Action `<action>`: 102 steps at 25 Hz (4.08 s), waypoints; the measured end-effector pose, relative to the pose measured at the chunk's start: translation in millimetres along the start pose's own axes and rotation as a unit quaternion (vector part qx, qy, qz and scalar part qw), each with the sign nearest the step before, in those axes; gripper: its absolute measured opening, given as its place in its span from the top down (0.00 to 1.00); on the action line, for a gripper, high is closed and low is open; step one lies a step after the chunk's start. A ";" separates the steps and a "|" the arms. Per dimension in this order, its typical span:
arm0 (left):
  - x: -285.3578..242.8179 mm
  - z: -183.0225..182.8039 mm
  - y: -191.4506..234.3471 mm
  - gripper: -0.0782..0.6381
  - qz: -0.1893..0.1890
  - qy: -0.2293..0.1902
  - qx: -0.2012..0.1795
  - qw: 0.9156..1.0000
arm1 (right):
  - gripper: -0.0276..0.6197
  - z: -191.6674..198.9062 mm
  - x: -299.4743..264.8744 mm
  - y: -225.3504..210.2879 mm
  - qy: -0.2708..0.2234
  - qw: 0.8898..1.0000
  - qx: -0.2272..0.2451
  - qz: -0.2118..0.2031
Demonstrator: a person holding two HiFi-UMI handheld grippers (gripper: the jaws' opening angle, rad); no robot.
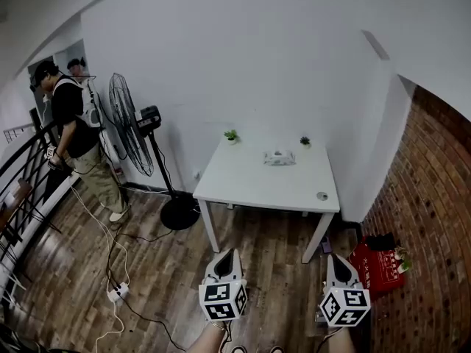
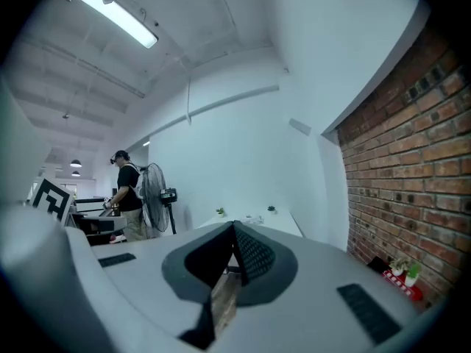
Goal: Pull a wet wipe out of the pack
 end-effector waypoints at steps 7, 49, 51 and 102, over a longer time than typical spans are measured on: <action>1.9 -0.2 -5.3 0.88 -0.003 -0.003 0.000 1.000 | 0.96 3.3 4.0 -7.5 -0.001 1.000 -0.011 0.002; -19.5 -3.0 55.4 0.69 0.060 0.017 -0.015 0.998 | 0.96 25.3 -8.3 42.7 0.011 0.998 -0.036 0.058; -22.2 1.0 58.6 0.69 0.061 0.023 -0.012 0.998 | 0.96 30.3 -8.9 42.5 0.019 0.997 -0.037 0.063; -358.4 -14.7 42.1 0.69 -0.011 0.065 -0.033 0.997 | 0.96 -1.7 -341.5 -130.2 0.055 0.996 -0.070 0.017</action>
Point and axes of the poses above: the fingertips, and each gripper's own axes: x backward along the fingers, y to its left, z out of its underside, the point moved 9 cm from there along x, backward along the fingers, and after that the axes turned 1 degree about -x, right-handed, at the moved point
